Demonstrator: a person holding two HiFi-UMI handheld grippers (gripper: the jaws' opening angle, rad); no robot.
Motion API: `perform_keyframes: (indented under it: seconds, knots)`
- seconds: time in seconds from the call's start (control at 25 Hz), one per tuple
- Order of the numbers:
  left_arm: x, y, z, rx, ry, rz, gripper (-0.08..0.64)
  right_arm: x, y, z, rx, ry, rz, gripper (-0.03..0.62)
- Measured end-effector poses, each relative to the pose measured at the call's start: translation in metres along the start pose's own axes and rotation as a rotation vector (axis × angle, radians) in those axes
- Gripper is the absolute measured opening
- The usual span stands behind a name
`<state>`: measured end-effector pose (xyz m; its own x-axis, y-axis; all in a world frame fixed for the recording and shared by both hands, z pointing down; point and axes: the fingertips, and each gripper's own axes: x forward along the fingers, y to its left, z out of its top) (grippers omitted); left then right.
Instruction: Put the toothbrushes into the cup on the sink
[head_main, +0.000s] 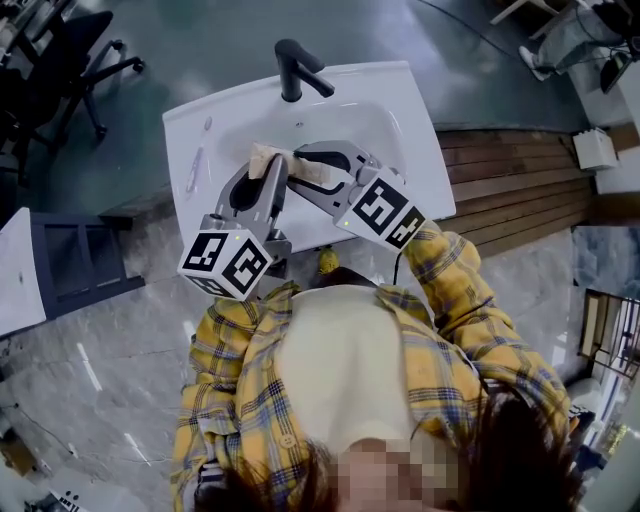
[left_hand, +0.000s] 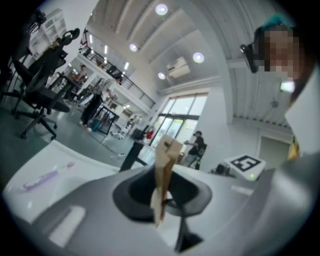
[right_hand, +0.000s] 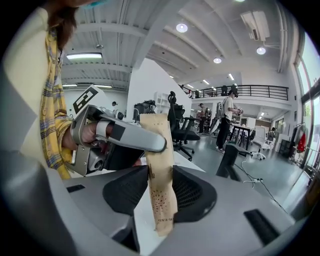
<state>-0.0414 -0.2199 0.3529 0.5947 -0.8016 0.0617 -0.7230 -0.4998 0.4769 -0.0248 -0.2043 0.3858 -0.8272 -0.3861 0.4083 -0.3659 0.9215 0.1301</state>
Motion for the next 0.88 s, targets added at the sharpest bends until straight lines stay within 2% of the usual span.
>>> perform_keyframes:
  seconds: [0.24, 0.36, 0.52, 0.88]
  knots:
    - [-0.001, -0.004, -0.004, -0.030, 0.013, -0.036, 0.064, -0.005, 0.003, -0.004, 0.007, 0.012, 0.031, 0.132]
    - [0.000, -0.008, -0.008, -0.013, 0.022, -0.051, 0.064, -0.006, 0.003, -0.007, 0.020, 0.018, 0.025, 0.115]
    - [0.001, -0.012, -0.008, -0.008, 0.016, -0.067, 0.072, -0.009, -0.001, -0.007, 0.070, 0.007, 0.013, 0.077]
    - [0.001, -0.014, -0.007, 0.004, 0.004, -0.063, 0.081, -0.009, -0.004, -0.009, 0.204, -0.010, 0.018, 0.066]
